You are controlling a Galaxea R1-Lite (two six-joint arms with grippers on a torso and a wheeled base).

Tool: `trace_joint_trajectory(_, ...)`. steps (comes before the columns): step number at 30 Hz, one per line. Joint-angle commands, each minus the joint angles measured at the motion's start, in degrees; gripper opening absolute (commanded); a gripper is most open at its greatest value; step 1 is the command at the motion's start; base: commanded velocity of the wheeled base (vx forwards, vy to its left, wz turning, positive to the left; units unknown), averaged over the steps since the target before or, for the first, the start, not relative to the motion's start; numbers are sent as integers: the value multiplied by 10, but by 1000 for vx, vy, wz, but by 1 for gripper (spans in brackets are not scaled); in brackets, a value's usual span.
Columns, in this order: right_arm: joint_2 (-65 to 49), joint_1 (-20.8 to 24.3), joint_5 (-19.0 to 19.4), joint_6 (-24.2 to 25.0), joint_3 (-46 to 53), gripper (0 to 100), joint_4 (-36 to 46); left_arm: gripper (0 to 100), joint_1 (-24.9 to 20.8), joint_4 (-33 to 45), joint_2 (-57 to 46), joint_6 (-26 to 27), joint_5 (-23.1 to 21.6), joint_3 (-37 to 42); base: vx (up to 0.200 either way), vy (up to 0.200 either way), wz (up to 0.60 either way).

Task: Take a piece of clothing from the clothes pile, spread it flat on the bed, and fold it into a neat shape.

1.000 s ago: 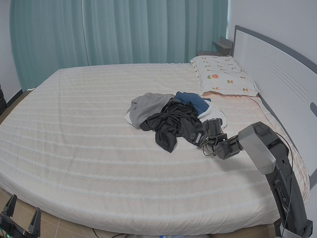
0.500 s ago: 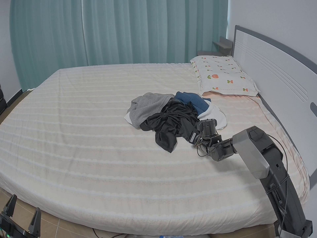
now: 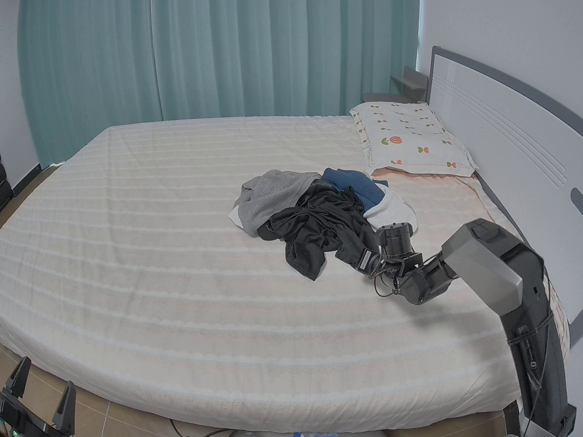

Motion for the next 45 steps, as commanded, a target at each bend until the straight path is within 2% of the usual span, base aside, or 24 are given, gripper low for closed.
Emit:
trace_joint_trajectory(1, -240, 25, 68, 32, 281, 0, -149, 100, 0, -2, -10, 16, -4, 9, 0, 0, 0)
trace_joint_trajectory(3, -270, 32, 79, 41, 321, 0, -162, 100, 0, -2, -10, 19, -4, 9, 0, 0, 0)
trace_joint_trajectory(4, -312, 43, 92, 61, 370, 0, -181, 100, 1, -2, -10, 22, -5, 9, 0, 0, 0)
trace_joint_trajectory(6, -358, 58, 96, 90, 421, 0, -208, 100, 0, -2, -10, 21, -5, 9, 0, 0, 0)
trace_joint_trajectory(9, -420, 78, 97, 99, 480, 0, -239, 100, 1, -2, -10, 22, -5, 9, 0, 0, 0)
trace_joint_trajectory(14, -498, 96, 98, 99, 508, 0, -246, 100, 1, -2, -10, 22, -5, 9, 0, 0, 0)
trace_joint_trajectory(15, -516, 96, 98, 99, 505, 0, -247, 100, 1, -19, -10, 14, -4, -1, 0, 0, 0)
trace_joint_trajectory(16, -521, 96, 98, 99, 503, 0, -248, 100, -1, -57, -7, -3, -12, -51, 0, 0, 0)
trace_joint_trajectory(17, -523, 98, 97, 99, 503, 0, -248, 100, -4, -76, 7, -21, -17, -95, 0, 0, 0)
trace_joint_trajectory(18, -524, 99, 97, 99, 502, 0, -249, 100, -6, -66, 30, -23, -24, -102, 0, 0, 0)
trace_joint_trajectory(22, -546, 115, 96, 96, 501, 0, -249, 100, -8, -18, 94, 40, -51, -108, 0, 0, 0)
trace_joint_trajectory(26, -581, 123, 108, 84, 491, 0, -247, 100, -10, -27, 227, 18, -59, -157, 0, 0, 0)
trace_joint_trajectory(28, -592, 134, 106, 67, 479, 0, -245, 100, -12, -59, 303, 14, -60, -174, 0, 0, 0)
trace_joint_trajectory(31, -610, 149, 105, 55, 472, 0, -245, 100, -33, -102, 384, 26, -60, -175, 0, 0, 0)
trace_joint_trajectory(32, -625, 161, 113, 54, 474, 0, -240, 100, -66, -151, 459, 25, -56, -174, 0, 0, 0)
trace_joint_trajectory(33, -627, 163, 113, 54, 475, 0, -239, 100, -71, -159, 470, 24, -55, -174, 0, 0, 0)
trace_joint_trajectory(34, -627, 177, 113, 48, 481, 0, -238, 100, -89, -192, 528, 24, -49, -172, 0, 0, 0)
trace_joint_trajectory(37, -623, 191, 111, 45, 502, 0, -238, 100, -110, -226, 633, 24, -50, -171, 0, 0, 0)
trace_joint_trajectory(39, -623, 195, 111, 45, 505, 0, -238, 100, -127, -233, 655, 23, -49, -171, 0, 0, 0)
trace_joint_trajectory(41, -622, 195, 111, 44, 496, 0, -237, 100, -192, -258, 721, -3, -47, -172, 0, 0, 0)
trace_joint_trajectory(45, -613, 195, 113, 44, 484, 0, -237, 100, -268, -314, 824, -40, -24, -175, 0, 0, 0)
